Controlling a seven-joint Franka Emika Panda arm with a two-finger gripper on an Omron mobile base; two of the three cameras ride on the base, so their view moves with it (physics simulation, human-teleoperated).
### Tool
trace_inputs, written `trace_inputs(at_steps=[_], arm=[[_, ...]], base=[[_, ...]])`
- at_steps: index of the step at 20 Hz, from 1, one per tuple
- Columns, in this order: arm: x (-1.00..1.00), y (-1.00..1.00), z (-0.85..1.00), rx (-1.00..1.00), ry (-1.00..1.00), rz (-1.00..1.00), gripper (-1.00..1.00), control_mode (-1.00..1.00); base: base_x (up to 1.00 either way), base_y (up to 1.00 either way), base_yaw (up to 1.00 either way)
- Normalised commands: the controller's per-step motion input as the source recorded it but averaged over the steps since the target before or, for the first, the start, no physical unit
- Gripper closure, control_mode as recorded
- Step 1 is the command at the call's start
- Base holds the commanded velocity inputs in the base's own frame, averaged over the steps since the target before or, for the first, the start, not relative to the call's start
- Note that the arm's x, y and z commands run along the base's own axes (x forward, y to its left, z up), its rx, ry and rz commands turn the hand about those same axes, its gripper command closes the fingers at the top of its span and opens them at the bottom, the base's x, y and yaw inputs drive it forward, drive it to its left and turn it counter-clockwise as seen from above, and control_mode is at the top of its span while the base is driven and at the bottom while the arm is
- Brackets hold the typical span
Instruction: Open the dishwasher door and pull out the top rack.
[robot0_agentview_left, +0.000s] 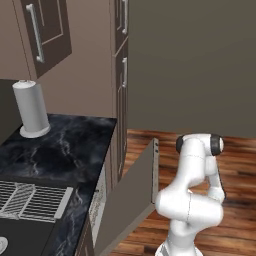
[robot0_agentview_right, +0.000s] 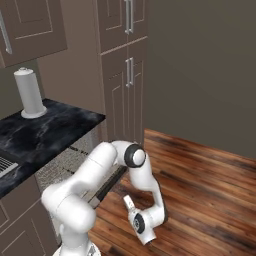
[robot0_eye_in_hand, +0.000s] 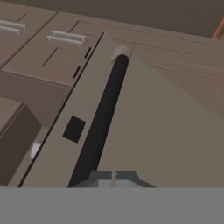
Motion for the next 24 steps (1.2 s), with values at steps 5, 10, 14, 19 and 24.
trace_inputs(at_steps=[5,10,14,19,24], arm=[[-0.58,-0.86,-0.21,-0.02,-0.01,-0.08,1.0,-1.0],[-0.08,-0.07,0.91,-0.14,-0.13,-0.07,-1.0,-1.0],[0.0,0.15,1.0,-0.15,-0.14,-0.07,-1.0,-1.0],[-0.07,0.24,1.0,-0.18,-0.02,-0.04,-1.0,-1.0],[-0.23,0.25,1.0,-0.25,0.01,-0.02,-1.0,-1.0]], base=[[0.0,0.0,0.0],[0.0,0.0,0.0],[0.0,0.0,0.0],[0.0,0.0,0.0],[0.0,0.0,0.0]])
